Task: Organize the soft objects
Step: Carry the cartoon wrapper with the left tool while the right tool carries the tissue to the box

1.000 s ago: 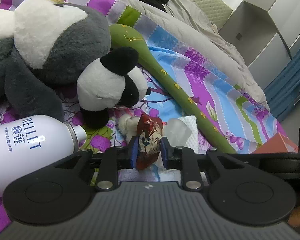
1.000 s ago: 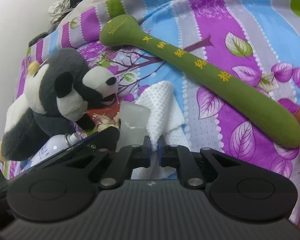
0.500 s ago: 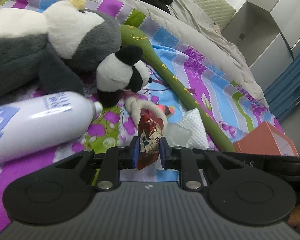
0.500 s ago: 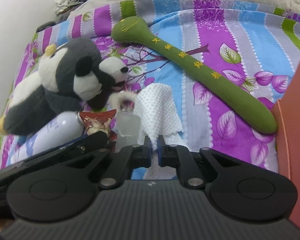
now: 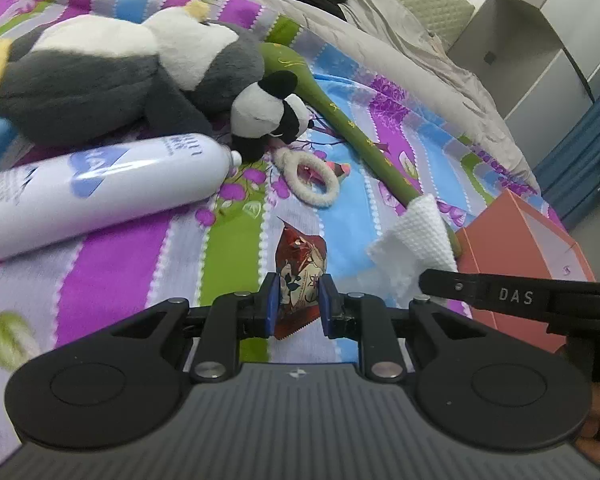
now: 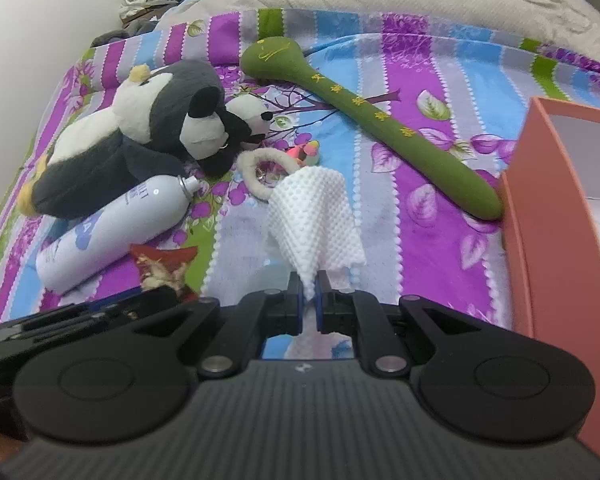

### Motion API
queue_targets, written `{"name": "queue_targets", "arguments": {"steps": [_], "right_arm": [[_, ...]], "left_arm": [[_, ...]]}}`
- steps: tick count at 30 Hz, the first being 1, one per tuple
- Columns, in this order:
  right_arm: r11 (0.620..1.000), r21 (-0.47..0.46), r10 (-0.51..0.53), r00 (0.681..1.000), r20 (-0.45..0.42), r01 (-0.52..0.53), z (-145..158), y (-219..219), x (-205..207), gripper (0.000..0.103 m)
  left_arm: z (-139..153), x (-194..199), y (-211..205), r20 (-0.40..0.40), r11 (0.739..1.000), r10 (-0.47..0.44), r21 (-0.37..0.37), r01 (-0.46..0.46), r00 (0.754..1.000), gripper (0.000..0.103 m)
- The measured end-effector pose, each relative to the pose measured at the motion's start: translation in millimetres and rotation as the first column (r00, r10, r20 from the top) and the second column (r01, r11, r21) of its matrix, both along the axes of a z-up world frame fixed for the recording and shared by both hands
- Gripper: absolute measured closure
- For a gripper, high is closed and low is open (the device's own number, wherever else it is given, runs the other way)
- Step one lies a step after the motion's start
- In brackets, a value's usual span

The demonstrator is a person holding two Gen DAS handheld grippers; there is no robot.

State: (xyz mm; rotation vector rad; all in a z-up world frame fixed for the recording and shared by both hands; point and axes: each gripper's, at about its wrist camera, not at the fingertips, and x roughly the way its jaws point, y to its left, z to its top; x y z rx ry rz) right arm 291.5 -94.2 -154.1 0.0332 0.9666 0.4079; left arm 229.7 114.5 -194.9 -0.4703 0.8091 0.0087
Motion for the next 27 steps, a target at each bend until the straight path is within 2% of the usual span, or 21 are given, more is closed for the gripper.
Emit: {"name": "queue_targets", "arguments": {"steps": [5, 14, 27], "right_arm": [[1.0, -0.022, -0.013, 1.0, 0.022, 0.013, 8, -12, -22, 0.094], [0.999, -0.033, -0.034, 0.999, 0.039, 0.036, 16, -31, -61, 0.093], [0.998, 0.022, -0.065, 0.995, 0.082, 0.064, 44, -57, -119, 0.093]], "left_arm": [[8, -24, -2, 0.001, 1.0, 0.011, -0.009, -0.011, 1.0, 0.079], [24, -52, -26, 0.001, 0.999, -0.032, 0.029, 0.032, 0.999, 0.079], [63, -100, -61, 0.035, 0.995, -0.063, 0.082, 0.06, 0.997, 0.079]]}}
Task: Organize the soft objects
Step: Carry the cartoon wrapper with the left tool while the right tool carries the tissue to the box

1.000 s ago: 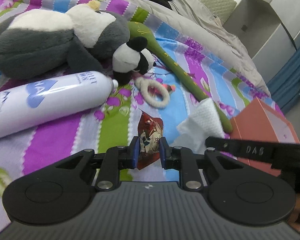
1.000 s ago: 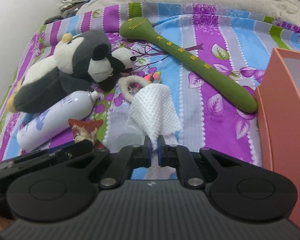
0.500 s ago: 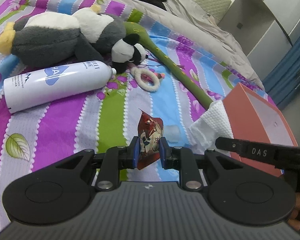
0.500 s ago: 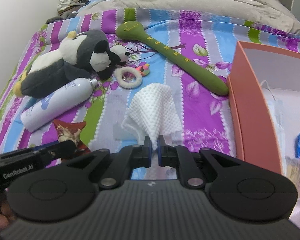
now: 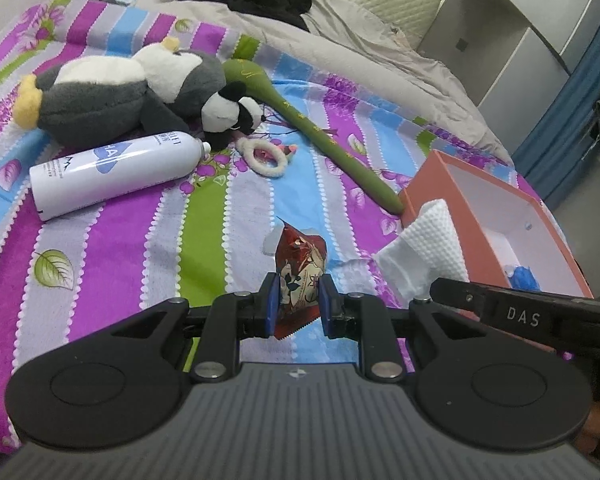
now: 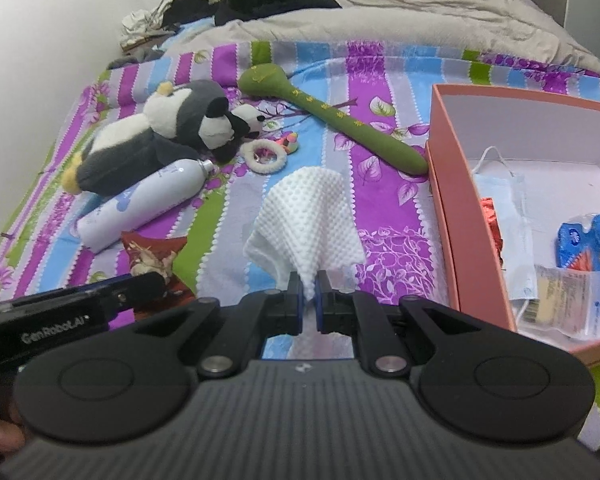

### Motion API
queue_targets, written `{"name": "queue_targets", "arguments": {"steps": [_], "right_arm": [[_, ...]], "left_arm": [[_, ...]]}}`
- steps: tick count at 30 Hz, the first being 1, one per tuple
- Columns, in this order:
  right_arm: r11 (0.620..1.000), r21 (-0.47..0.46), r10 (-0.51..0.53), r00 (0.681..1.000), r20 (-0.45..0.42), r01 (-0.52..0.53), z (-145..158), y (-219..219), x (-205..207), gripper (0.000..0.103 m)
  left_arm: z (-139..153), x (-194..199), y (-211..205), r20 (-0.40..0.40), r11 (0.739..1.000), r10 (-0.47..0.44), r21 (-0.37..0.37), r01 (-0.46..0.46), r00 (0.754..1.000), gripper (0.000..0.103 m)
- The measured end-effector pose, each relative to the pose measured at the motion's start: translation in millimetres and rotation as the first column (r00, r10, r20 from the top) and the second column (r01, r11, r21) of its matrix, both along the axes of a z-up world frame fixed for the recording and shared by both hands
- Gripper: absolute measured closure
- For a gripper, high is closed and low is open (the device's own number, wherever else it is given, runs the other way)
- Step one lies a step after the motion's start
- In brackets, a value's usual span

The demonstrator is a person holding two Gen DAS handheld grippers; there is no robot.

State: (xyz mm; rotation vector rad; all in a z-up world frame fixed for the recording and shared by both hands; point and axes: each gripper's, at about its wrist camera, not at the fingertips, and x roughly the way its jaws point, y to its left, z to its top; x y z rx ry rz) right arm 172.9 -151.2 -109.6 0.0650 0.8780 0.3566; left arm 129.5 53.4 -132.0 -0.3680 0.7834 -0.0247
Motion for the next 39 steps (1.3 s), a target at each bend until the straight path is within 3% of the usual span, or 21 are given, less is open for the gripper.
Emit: {"name": "queue_targets", "arguments": {"steps": [22, 39], "right_arm": [[0.999, 0.047, 0.003, 0.995, 0.104, -0.008, 43, -18, -63, 0.093], [0.99, 0.07, -0.133, 0.976, 0.172, 0.123, 63, -78, -87, 0.093]], "left_arm": [[54, -50, -22, 0.057, 0.998, -0.061, 0.013, 0.061, 0.996, 0.079], [82, -47, -80, 0.112, 0.978, -0.209, 0.022, 0.207, 0.972, 0.079]]}}
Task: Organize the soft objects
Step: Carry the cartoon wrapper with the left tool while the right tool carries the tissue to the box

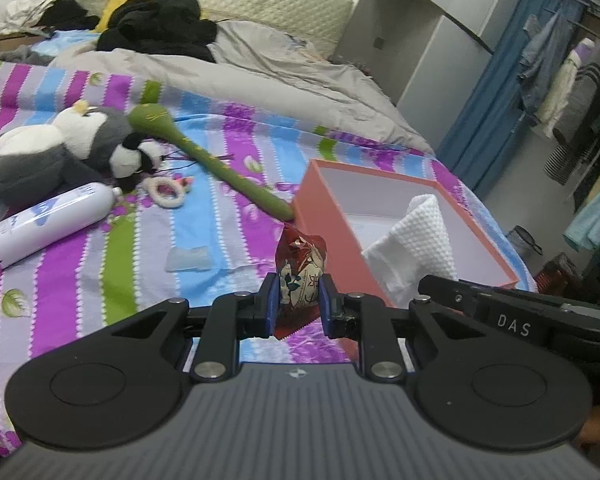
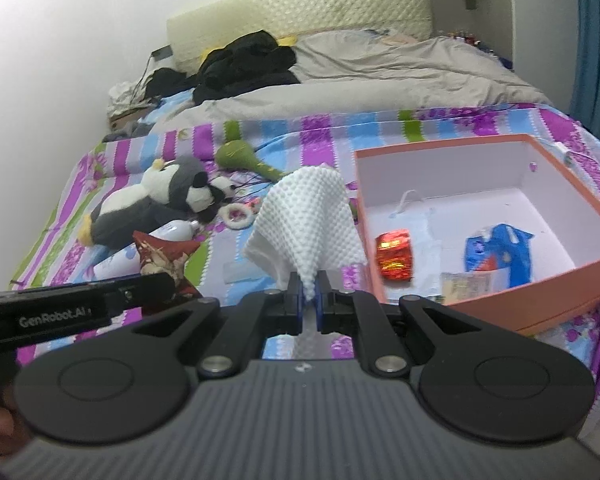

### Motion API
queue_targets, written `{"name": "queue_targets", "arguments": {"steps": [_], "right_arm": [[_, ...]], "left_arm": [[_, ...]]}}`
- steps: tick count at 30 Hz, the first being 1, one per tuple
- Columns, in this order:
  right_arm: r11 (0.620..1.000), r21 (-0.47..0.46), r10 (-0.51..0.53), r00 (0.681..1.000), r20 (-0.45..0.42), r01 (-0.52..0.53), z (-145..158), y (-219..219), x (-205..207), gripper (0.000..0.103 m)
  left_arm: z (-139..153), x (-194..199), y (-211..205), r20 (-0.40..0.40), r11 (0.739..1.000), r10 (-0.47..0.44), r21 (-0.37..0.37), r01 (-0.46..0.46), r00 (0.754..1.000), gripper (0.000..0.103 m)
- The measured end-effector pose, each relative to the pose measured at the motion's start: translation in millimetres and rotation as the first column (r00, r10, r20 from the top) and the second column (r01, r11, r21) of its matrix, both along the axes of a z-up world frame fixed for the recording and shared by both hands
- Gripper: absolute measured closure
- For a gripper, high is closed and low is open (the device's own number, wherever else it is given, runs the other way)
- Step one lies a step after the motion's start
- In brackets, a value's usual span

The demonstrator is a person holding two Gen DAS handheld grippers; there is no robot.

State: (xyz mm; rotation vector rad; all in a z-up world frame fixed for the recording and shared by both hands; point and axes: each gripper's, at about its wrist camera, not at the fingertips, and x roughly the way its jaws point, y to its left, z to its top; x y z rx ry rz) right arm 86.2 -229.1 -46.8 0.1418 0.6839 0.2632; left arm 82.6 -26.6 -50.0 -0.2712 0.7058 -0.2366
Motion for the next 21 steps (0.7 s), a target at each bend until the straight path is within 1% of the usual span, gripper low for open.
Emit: {"name": "queue_targets", "arguments": {"steps": [14, 21], "right_arm": [[0.993, -0.01, -0.115, 0.993, 0.026, 0.115, 4, -52, -24, 0.093], [0.985, 0.018, -0.173, 0.985, 0.013, 0.173, -2, -72, -20, 0.093]], "left_arm": [[3, 3, -60, 0.006, 0.99, -0.143, -0.001, 0.143, 0.99, 0.078], [-2, 32, -77, -0.019, 0.983, -0.182, 0.014, 0.182, 0.983, 0.079]]}}
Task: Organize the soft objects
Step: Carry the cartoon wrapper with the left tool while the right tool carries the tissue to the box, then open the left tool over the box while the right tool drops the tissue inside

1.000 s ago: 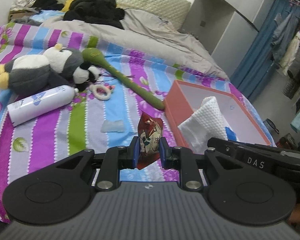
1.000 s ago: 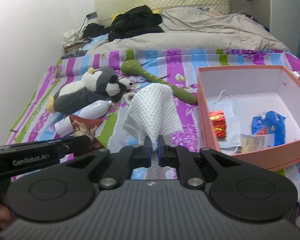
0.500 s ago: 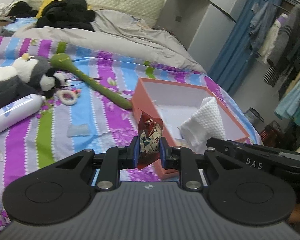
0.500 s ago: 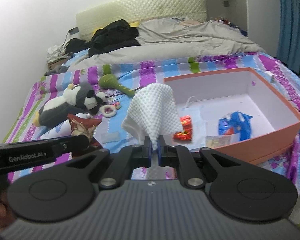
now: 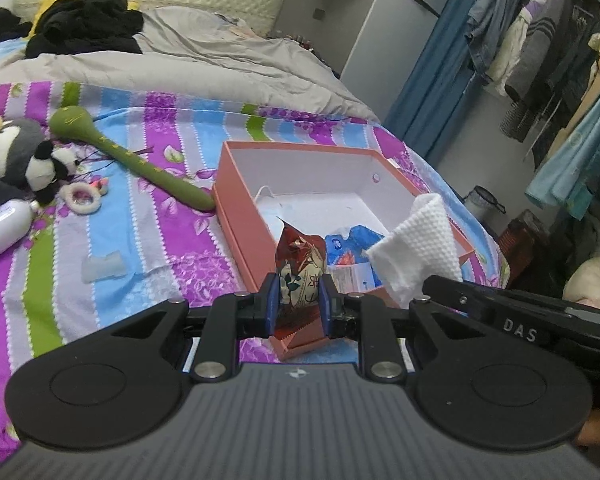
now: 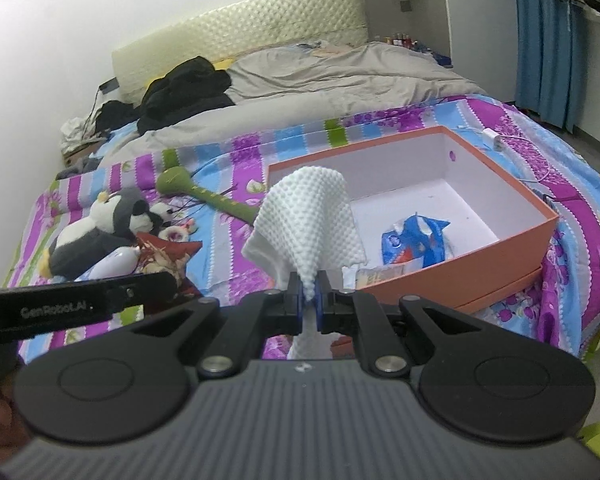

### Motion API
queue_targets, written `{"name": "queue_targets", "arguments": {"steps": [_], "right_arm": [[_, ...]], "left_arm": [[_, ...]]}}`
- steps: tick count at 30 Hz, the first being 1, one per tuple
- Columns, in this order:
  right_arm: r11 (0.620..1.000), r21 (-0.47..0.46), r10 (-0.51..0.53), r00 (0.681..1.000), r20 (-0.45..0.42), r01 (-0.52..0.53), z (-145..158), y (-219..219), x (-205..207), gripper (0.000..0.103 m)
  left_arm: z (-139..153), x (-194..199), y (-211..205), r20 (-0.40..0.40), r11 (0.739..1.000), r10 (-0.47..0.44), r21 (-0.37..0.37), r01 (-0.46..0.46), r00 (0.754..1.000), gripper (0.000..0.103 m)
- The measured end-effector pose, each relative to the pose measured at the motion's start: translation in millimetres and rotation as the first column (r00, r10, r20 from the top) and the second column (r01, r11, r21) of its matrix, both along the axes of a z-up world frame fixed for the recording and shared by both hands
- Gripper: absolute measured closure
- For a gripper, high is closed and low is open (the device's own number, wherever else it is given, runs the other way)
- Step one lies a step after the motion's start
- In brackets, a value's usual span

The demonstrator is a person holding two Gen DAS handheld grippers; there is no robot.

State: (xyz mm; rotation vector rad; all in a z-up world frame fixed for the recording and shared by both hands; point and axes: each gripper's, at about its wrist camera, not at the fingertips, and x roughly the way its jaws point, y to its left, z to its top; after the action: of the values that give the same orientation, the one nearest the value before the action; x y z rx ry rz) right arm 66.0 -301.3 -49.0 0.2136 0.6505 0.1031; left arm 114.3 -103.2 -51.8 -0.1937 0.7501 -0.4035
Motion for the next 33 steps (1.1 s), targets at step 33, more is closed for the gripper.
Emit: {"name": "queue_targets", "arguments": {"steps": [33], "right_arm": [[0.994, 0.1, -0.031, 0.98, -0.195, 0.051, -75, -64, 159, 0.092]], "left_arm": [[-68, 206, -82, -0.205, 0.997, -0.055, 0.039, 0.064, 0.977, 0.078]]}}
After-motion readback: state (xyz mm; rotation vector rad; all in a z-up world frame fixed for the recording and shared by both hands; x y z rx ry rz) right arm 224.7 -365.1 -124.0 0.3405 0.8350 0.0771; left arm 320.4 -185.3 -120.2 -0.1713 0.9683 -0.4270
